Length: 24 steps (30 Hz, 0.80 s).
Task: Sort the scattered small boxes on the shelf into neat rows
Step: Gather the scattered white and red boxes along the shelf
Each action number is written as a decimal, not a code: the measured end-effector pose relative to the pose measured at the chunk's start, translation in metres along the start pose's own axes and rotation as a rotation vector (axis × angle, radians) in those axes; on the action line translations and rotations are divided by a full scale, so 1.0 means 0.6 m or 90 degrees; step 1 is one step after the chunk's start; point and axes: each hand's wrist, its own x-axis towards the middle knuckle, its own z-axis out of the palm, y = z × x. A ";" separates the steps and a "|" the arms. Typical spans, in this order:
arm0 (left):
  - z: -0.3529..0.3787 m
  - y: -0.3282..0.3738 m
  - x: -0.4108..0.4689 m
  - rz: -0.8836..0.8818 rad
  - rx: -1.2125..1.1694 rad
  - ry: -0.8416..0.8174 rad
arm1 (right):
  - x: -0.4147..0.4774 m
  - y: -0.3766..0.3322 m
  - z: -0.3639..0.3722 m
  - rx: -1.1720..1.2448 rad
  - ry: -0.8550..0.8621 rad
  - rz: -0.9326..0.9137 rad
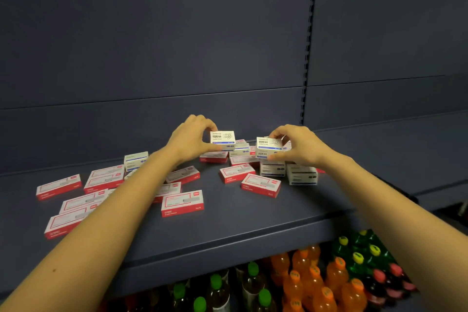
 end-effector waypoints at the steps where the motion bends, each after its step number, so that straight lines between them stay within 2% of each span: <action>1: 0.003 0.012 0.005 0.012 -0.012 0.002 | -0.008 0.008 -0.009 0.001 0.009 0.011; 10: 0.061 0.179 0.043 0.121 -0.070 -0.023 | -0.102 0.121 -0.107 -0.028 0.021 0.087; 24: 0.183 0.469 0.090 0.138 -0.132 -0.045 | -0.242 0.349 -0.274 -0.058 0.006 0.119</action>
